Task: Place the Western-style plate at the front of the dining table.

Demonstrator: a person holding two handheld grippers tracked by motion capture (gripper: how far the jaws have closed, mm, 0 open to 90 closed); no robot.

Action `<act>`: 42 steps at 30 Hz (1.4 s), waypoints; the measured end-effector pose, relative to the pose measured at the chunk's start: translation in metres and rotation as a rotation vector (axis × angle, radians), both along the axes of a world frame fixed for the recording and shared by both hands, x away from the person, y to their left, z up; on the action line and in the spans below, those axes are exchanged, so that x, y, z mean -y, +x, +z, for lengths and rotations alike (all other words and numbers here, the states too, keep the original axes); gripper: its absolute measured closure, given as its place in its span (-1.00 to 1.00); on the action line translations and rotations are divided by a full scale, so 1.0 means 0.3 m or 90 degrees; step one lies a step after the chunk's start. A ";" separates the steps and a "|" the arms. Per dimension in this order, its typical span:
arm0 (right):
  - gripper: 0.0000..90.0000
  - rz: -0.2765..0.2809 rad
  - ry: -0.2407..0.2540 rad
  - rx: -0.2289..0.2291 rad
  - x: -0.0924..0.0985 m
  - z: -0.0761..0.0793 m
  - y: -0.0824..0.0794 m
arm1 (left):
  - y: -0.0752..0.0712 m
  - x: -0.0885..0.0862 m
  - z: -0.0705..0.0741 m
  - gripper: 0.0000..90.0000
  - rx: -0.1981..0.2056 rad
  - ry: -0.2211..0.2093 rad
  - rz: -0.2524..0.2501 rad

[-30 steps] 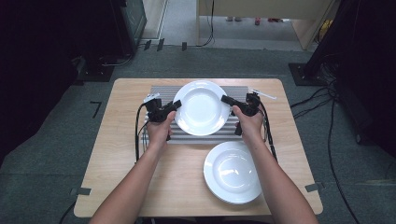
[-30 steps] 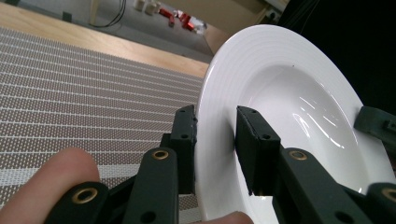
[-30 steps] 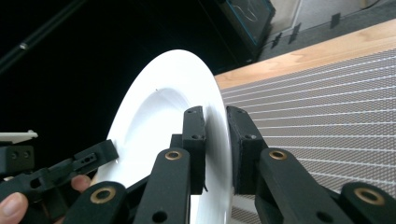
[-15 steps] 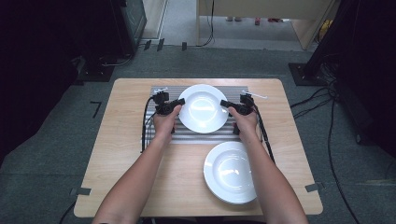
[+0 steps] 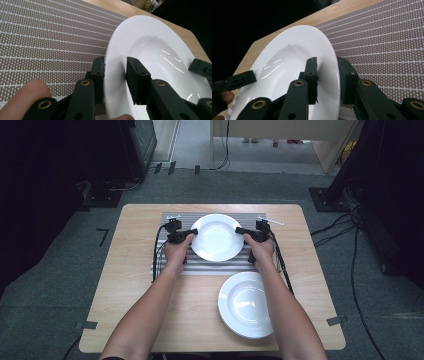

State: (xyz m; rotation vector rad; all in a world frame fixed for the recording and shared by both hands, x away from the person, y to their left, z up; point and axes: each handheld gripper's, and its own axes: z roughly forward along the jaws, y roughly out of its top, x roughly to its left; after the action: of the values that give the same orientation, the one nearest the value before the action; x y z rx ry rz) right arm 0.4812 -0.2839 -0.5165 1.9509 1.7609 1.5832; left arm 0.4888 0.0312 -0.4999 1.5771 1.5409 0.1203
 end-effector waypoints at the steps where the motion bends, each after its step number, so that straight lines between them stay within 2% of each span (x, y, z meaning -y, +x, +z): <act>1: 0.62 -0.001 -0.010 -0.001 -0.005 0.001 0.000 | 0.000 -0.002 -0.004 0.54 -0.004 -0.002 0.001; 5: 0.59 0.005 -0.040 -0.007 -0.024 -0.009 0.001 | -0.004 -0.007 -0.013 0.53 -0.008 0.000 0.000; 8: 0.59 -0.004 -0.029 -0.011 -0.026 -0.010 0.002 | -0.003 -0.014 -0.011 0.55 -0.013 -0.008 -0.001; 11: 0.60 -0.003 -0.034 -0.002 -0.032 -0.003 0.001 | -0.005 -0.025 -0.011 0.56 -0.016 -0.021 0.004; 15: 0.60 0.012 -0.043 0.007 -0.043 0.012 0.002 | -0.013 -0.043 -0.007 0.56 -0.036 -0.037 0.011; 19: 0.58 0.021 -0.055 0.004 -0.052 0.014 0.003 | -0.022 -0.050 0.001 0.57 -0.041 -0.039 0.012; 22: 0.57 0.024 -0.061 0.004 -0.057 0.009 0.003 | -0.027 -0.051 0.000 0.56 -0.044 -0.023 0.006; 24: 0.55 0.029 -0.069 -0.004 -0.062 0.003 0.003 | -0.028 -0.053 -0.003 0.56 -0.049 -0.025 0.003; 26: 0.55 0.034 -0.082 0.003 -0.064 -0.002 0.002 | -0.029 -0.053 -0.004 0.56 -0.047 -0.026 0.003; 29: 0.53 0.035 -0.087 0.002 -0.066 0.001 0.001 | -0.030 -0.049 -0.005 0.44 -0.039 -0.030 -0.007; 33: 0.47 0.050 -0.120 0.013 -0.070 0.008 -0.002 | -0.035 -0.043 0.001 0.22 -0.023 -0.013 -0.024; 35: 0.41 0.054 -0.124 0.024 -0.066 0.017 -0.005 | -0.039 -0.048 0.006 0.09 -0.013 0.000 -0.031; 37: 0.33 0.051 -0.129 0.039 -0.057 0.035 -0.009 | -0.045 -0.058 0.016 0.05 -0.010 0.011 -0.034; 38: 0.28 0.048 -0.128 0.043 -0.053 0.047 -0.012 | -0.048 -0.064 0.021 -0.02 -0.008 0.022 -0.032; 41: 0.22 0.041 -0.171 0.071 -0.045 0.080 -0.026 | -0.065 -0.081 0.035 -0.13 0.001 0.048 -0.044; 42: 0.21 0.042 -0.170 0.076 -0.043 0.091 -0.032 | -0.072 -0.087 0.041 -0.17 0.003 0.061 -0.050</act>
State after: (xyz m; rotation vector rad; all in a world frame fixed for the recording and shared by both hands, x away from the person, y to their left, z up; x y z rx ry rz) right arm 0.4715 -0.2711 -0.4890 1.6600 1.8928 1.3663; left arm 0.4671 0.0574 -0.4877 1.7091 1.4876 0.1564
